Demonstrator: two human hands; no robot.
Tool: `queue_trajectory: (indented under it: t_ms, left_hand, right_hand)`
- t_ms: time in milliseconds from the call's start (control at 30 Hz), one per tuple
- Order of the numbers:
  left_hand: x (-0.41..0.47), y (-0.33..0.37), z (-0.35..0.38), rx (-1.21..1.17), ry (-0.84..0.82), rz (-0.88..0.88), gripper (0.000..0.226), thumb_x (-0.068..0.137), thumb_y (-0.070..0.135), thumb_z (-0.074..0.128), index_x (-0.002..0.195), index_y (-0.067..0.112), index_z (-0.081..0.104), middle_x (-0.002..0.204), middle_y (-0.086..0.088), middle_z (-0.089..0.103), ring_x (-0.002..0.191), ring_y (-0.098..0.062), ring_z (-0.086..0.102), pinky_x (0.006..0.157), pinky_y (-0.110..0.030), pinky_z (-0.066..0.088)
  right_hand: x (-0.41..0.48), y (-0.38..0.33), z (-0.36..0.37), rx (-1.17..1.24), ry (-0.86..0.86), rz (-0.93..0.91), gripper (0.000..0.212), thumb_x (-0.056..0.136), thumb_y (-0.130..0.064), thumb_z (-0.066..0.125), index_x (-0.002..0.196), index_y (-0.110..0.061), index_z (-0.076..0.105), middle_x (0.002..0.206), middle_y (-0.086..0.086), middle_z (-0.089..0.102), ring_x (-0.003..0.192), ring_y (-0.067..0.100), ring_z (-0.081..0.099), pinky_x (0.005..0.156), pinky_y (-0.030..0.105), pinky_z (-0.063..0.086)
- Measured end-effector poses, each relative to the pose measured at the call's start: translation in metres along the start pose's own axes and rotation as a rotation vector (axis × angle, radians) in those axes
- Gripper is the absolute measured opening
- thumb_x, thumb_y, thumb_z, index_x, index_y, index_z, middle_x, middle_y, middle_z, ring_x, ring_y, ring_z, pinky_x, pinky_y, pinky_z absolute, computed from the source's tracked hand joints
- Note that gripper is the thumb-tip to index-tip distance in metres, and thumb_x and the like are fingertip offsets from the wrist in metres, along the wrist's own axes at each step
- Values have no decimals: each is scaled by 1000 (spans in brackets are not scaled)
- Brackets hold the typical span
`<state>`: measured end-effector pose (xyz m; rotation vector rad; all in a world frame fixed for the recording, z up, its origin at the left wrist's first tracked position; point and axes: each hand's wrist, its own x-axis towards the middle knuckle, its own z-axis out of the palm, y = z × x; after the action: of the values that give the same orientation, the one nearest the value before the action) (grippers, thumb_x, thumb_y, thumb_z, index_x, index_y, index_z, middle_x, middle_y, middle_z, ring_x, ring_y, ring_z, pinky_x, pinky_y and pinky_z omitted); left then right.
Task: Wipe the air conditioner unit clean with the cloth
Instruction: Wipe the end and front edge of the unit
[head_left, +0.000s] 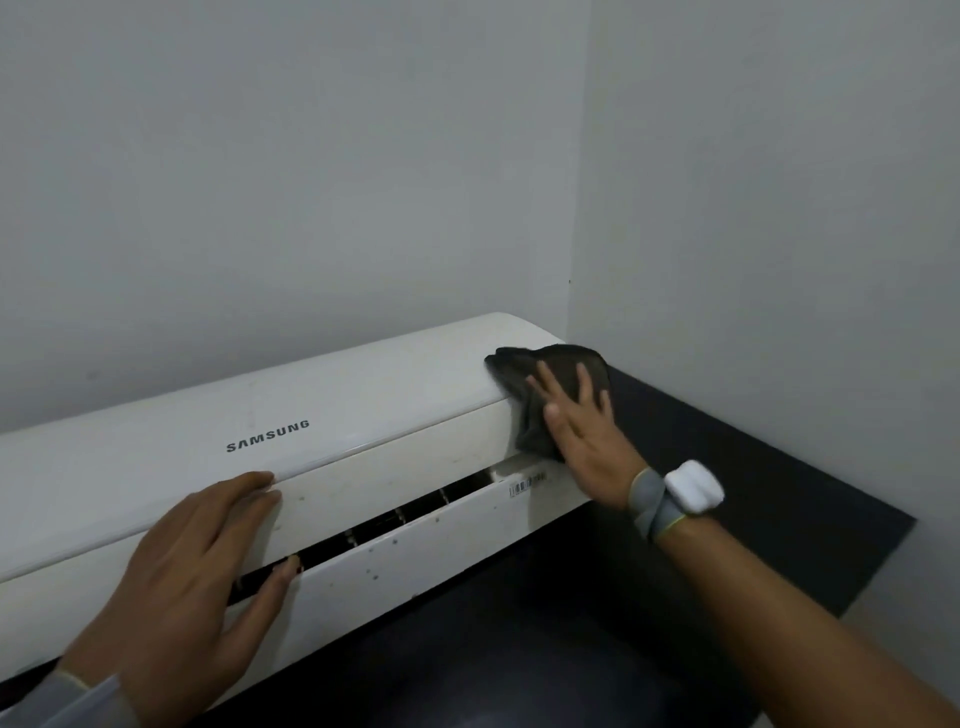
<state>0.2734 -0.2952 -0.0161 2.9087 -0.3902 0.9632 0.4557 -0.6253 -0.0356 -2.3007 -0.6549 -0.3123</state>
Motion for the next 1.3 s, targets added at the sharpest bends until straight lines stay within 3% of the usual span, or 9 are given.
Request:
queue_trajectory:
  t_ms: [67, 167, 267, 367, 533, 700, 833, 1300]
  left_hand:
    - [-1, -1, 3, -5, 13, 5, 58, 86, 50, 40, 119, 5, 57, 127, -9, 53, 112, -26, 50, 95, -27, 31]
    - [-2, -4, 6, -15, 33, 10, 54, 84, 47, 44, 119, 7, 57, 129, -7, 52, 113, -26, 50, 95, -27, 31]
    - [-4, -7, 11, -20, 50, 13, 54, 83, 47, 46, 119, 9, 56, 130, -5, 51, 113, -26, 51, 94, -30, 34]
    - [-5, -9, 14, -9, 48, 16, 55, 83, 48, 46, 120, 9, 56, 132, -6, 50, 114, -27, 50, 93, -30, 34]
    - [-4, -10, 14, 5, 37, 17, 55, 83, 49, 45, 121, 10, 55, 133, -6, 48, 115, -28, 49, 95, -30, 34]
    - [-6, -9, 13, -4, 40, 13, 54, 84, 49, 46, 121, 11, 54, 135, -5, 47, 118, -26, 47, 97, -32, 34]
    - [-6, -8, 8, 8, 22, 15, 55, 84, 49, 45, 121, 9, 55, 135, -6, 47, 119, -26, 46, 100, -27, 30]
    - [-13, -15, -3, 16, 1, -30, 60, 87, 56, 35, 122, 10, 53, 135, -7, 47, 120, -28, 46, 99, -34, 32]
  right_hand:
    - [-9, -15, 19, -104, -12, -97, 46, 98, -45, 15, 144, -42, 10, 147, -32, -10, 139, 11, -25, 115, 45, -16]
    - [-18, -35, 50, -279, -33, -252, 54, 97, -52, 11, 149, -39, 8, 151, -30, -17, 141, 19, -30, 112, 43, -23]
    - [-22, -44, 65, -232, -2, -288, 58, 95, -61, 12, 149, -40, 13, 156, -22, -16, 142, 20, -29, 110, 44, -26]
    - [-16, -41, 65, -174, 57, -226, 55, 94, -62, 13, 148, -47, 9, 157, -16, -19, 142, 18, -29, 111, 48, -22]
    - [4, -32, 65, -320, 211, -68, 61, 92, -64, 13, 145, -47, -11, 155, -12, -26, 141, 20, -29, 110, 51, -18]
    - [19, -22, 62, -267, 331, 88, 65, 92, -64, 12, 150, -38, 3, 160, -6, -11, 145, 21, -20, 111, 53, -13]
    - [27, -16, 62, -168, 369, 235, 69, 90, -64, 10, 151, -35, 1, 159, -8, -16, 144, 18, -21, 113, 55, -10]
    - [21, -15, 76, 60, 522, 515, 70, 95, -60, 18, 152, -26, -2, 160, 1, -14, 146, 26, -11, 114, 56, 2]
